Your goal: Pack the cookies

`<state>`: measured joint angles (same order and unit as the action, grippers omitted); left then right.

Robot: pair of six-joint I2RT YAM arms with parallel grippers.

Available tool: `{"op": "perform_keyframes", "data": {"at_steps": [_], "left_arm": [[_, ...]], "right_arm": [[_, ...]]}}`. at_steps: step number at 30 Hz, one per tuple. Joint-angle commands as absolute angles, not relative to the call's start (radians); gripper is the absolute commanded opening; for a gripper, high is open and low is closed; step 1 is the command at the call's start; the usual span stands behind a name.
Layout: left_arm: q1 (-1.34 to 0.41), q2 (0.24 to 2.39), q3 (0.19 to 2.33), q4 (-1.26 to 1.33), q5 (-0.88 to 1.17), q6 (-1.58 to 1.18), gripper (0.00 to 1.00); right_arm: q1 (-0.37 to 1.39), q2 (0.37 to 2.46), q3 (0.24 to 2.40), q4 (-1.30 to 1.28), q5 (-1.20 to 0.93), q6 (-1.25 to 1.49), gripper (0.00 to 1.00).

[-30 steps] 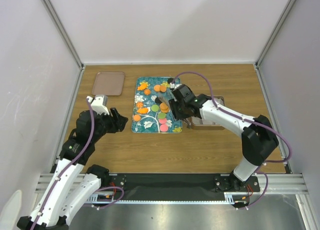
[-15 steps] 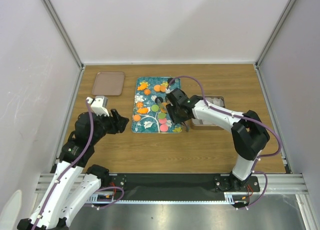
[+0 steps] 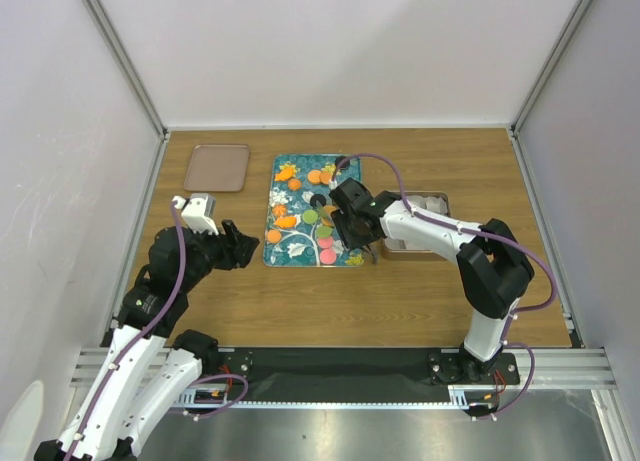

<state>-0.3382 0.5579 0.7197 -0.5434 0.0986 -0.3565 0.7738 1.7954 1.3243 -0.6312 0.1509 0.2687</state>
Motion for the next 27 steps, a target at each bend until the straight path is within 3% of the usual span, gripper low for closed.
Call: {"op": "perform_keyframes", "data": {"at_steps": [1,27], "left_arm": [[-0.348,0.554,0.715,-0.509,0.115,-0.336,0.64],[-0.350,0.566,0.715,-0.511,0.118,-0.336,0.64]], "right_arm": [[0.785,1.778,1.373,-0.635,0.186,0.270,0.48],[0.795,1.804,1.378,-0.663,0.175,0.262,0.49]]}}
